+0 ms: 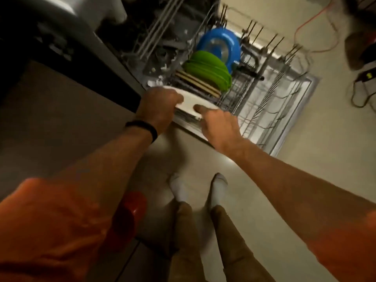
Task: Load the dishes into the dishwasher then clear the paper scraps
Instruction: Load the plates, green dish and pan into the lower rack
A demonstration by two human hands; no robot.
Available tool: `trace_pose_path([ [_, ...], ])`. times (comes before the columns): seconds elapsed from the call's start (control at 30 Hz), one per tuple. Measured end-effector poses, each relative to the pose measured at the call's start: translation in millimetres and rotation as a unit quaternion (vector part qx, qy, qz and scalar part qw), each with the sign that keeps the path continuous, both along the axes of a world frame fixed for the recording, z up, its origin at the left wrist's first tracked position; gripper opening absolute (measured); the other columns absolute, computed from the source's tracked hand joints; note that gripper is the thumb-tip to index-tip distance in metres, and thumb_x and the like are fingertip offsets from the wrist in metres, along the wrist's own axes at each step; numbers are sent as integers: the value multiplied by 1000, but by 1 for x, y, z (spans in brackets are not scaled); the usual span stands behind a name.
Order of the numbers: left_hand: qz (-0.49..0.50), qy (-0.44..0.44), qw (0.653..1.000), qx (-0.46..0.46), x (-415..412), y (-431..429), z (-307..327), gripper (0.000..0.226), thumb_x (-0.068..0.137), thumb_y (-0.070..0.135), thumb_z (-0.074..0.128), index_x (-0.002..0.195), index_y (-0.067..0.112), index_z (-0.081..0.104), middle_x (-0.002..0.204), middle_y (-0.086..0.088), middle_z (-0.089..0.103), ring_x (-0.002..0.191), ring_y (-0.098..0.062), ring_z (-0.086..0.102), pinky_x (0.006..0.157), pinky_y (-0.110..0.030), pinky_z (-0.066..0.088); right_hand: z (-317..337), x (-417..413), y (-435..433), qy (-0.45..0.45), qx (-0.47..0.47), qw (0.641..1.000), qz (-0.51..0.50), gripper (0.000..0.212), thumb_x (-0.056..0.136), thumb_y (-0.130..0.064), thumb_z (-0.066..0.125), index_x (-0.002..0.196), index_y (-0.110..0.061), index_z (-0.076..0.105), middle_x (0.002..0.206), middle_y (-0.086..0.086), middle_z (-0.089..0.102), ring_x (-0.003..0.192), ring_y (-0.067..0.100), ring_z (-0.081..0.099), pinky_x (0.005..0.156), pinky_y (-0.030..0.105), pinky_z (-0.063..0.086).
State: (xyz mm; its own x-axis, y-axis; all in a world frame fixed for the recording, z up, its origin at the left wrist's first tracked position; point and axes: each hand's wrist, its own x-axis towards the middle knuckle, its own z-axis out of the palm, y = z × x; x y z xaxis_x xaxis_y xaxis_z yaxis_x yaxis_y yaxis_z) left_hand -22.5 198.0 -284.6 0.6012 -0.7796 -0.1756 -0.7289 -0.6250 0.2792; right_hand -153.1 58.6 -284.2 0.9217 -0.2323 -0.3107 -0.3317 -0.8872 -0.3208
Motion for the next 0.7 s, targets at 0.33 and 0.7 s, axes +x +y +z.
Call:
trace_pose_path([
  [0.33, -45, -48, 997, -48, 39, -15, -122, 49, 81, 14, 36, 110, 4, 75, 105, -19, 73, 101, -39, 66, 94, -48, 51, -121, 38, -7, -10, -29, 999, -24, 44, 99, -12, 46, 140, -27, 49, 110, 16, 69, 100, 43, 65, 76, 45, 45],
  [0.7, -63, -41, 997, -33, 81, -28, -151, 39, 81, -12, 52, 109, 10, 68, 103, -14, 67, 100, -37, 59, 87, -45, 45, -145, 76, -15, 0, -22, 999, -42, 44, 98, -9, 49, 139, -25, 50, 104, 12, 68, 95, 39, 64, 72, 41, 35],
])
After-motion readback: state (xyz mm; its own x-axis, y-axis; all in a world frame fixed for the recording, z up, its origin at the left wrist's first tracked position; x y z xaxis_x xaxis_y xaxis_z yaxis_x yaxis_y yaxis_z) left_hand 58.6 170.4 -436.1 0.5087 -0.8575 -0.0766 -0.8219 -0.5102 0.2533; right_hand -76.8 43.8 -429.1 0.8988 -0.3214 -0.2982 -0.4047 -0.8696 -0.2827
